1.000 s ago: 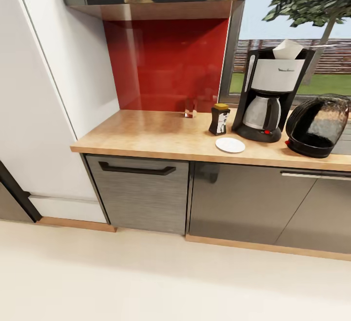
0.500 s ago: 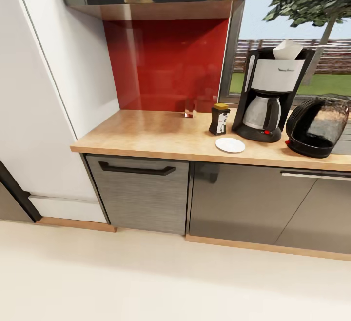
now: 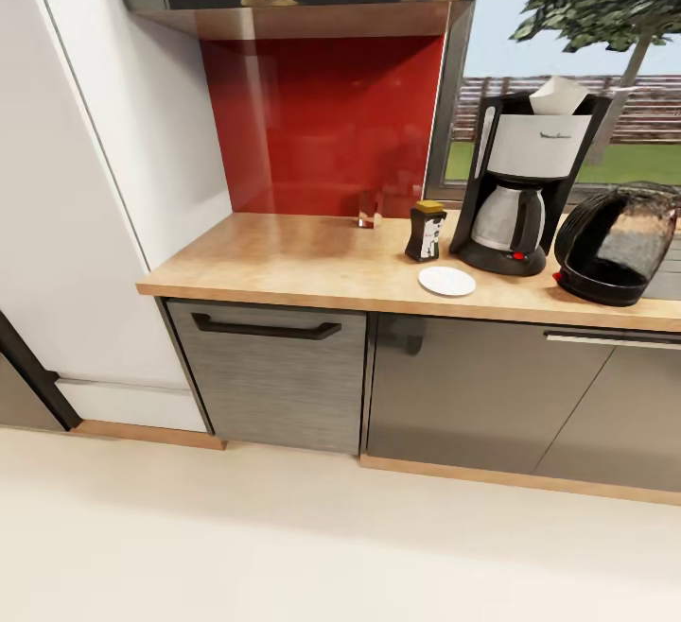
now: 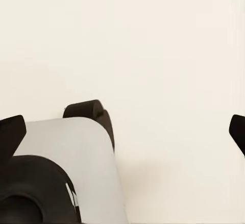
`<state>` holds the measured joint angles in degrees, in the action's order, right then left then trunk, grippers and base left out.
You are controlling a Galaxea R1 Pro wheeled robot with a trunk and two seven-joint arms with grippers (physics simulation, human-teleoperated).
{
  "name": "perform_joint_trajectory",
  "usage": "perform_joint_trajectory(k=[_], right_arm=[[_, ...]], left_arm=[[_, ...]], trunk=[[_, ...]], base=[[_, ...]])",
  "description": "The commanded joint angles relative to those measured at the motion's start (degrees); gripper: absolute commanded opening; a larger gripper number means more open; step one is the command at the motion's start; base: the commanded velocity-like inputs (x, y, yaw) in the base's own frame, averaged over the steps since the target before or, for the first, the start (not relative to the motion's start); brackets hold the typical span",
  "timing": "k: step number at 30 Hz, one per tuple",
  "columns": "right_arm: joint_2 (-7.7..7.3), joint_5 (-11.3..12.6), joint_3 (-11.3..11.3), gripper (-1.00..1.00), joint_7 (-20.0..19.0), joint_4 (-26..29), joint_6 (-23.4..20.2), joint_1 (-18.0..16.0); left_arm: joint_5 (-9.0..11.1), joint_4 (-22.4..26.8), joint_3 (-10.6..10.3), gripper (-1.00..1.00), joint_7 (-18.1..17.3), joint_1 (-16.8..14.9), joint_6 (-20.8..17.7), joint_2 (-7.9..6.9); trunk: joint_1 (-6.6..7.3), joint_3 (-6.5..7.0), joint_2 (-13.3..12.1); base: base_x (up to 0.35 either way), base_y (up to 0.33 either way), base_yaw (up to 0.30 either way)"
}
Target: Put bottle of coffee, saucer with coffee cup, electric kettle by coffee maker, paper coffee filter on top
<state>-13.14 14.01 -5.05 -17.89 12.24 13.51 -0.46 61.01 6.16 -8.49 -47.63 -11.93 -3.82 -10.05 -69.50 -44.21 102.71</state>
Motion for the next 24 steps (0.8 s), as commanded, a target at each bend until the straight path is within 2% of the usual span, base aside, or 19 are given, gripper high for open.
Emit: perform_joint_trajectory(k=[1,9,21,24], right_arm=[[-0.12,0.19,-0.45,1.00,-0.56,-0.08,0.04,-0.04],[-0.60,0.15,-0.41,1.00,-0.57,-0.19,0.03,-0.06],[-0.66,0.14,-0.40,1.00,-0.62,-0.20,0.02,-0.07],[-0.66,0.14,-0.47,1.00,-0.58,-0.20,0.02,-0.07]], left_arm=[[0.60,-0.01,-0.39,1.00,-0.18,-0.03,-0.40,-0.03],[0.60,-0.01,-0.31,1.00,-0.16,-0.03,-0.40,-0.05],[0.60,0.00,-0.22,1.00,-0.16,-0.03,-0.40,-0.06],[0.60,0.00,-0.22,1.00,-0.11,-0.03,-0.40,-0.06]], trunk=[[0.01,-0.05,0.02],[0.01,-0.05,0.02],[0.01,-0.05,0.02],[0.01,-0.05,0.02]], base=[[0.000,0.000,0.000],[0.000,0.000,-0.021],[0.000,0.000,-0.222],[0.000,0.000,-0.063]])
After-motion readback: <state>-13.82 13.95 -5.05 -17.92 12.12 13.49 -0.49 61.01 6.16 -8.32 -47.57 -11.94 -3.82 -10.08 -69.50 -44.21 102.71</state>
